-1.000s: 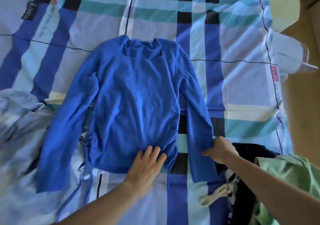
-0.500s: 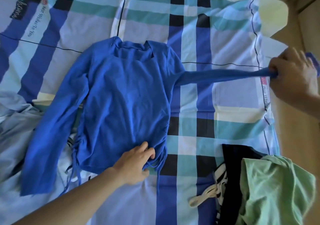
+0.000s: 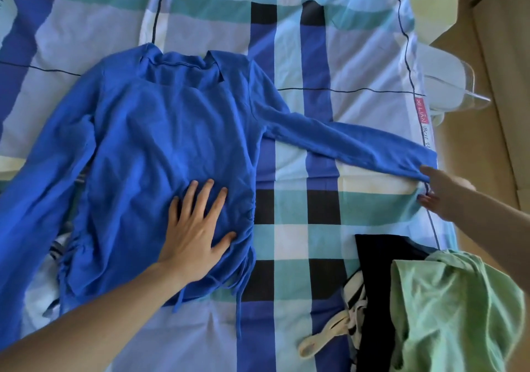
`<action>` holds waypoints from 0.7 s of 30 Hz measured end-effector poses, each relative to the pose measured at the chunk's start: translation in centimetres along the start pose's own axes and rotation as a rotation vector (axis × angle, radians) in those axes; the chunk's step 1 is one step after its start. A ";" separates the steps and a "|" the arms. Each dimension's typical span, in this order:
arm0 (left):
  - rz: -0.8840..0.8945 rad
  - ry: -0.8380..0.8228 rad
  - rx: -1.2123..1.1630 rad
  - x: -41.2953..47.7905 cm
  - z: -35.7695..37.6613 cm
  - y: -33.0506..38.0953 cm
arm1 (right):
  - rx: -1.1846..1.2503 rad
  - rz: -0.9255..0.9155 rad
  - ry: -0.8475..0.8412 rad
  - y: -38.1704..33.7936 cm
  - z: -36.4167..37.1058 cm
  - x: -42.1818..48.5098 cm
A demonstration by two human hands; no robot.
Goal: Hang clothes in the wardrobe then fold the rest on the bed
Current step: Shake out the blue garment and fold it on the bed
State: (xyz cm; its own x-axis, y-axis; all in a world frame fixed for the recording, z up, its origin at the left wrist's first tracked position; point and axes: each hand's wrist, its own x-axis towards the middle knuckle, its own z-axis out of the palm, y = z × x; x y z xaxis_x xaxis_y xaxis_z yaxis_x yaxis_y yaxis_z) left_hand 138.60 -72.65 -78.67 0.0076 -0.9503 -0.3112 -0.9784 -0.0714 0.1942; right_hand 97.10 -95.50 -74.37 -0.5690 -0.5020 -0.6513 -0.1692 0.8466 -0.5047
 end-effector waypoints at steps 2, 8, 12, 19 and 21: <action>-0.003 -0.013 0.059 0.2 1.2 0.2 | 0.120 -0.005 0.038 -0.2 0.0 1.1; -0.003 -0.036 0.131 0.5 2.1 0.1 | 0.078 -0.019 0.051 -1.2 1.0 -0.1; -0.023 -0.066 0.149 0.8 2.3 0.6 | 0.134 -0.177 -0.048 -4.3 3.1 -4.1; -0.061 -0.130 0.144 0.8 1.3 1.1 | 0.005 -0.767 -0.303 -15.6 13.0 -18.3; -0.060 -0.147 0.127 0.9 0.9 1.3 | -0.051 -0.918 -0.417 -17.0 16.9 -22.7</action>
State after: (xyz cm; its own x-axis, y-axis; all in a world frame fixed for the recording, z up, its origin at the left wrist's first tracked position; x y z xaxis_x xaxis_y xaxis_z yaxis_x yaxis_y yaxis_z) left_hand 137.14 -73.33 -79.50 0.0457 -0.8902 -0.4533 -0.9953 -0.0792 0.0552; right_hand 126.47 -101.53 -60.57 0.1238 -0.9770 -0.1737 -0.4405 0.1028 -0.8919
